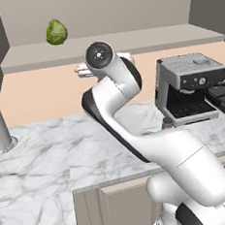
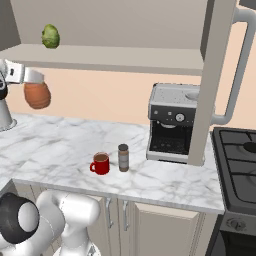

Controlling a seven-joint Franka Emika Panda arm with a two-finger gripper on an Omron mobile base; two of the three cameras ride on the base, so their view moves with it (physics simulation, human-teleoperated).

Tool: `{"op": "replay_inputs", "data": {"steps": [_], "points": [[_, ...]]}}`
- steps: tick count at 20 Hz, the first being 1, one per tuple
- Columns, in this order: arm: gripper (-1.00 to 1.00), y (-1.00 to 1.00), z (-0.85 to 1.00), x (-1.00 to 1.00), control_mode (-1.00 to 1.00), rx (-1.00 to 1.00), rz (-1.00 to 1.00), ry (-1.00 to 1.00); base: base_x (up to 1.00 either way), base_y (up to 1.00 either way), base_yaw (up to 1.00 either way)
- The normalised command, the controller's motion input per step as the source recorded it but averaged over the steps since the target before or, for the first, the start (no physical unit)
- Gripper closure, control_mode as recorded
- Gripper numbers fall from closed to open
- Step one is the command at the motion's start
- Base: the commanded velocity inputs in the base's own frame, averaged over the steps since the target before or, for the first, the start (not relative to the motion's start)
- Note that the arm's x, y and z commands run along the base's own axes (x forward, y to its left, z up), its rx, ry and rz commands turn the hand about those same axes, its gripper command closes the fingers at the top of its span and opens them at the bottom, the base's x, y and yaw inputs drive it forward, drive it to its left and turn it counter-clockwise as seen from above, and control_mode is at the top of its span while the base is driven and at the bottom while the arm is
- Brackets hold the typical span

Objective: Pick the cinnamon and honey bottle from the cabinet and place them next to the mug.

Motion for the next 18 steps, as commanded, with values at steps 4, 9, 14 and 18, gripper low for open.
{"op": "replay_inputs", "data": {"steps": [4,9,14,18], "points": [[1.0,-0.13,-0.43,0.0,-1.0,0.03,-0.25,0.0,0.0,0.0,0.0],[1.0,-0.14,-0.38,0.01,-1.0,0.13,-0.28,-0.01,0.0,0.0,0.0],[1.0,-0.28,-0.37,0.04,-1.0,0.15,-0.29,0.0,0.0,0.0,0.0],[1.0,-0.32,-0.37,0.14,-1.0,0.11,-0.26,-0.01,0.0,0.0,0.0]]}}
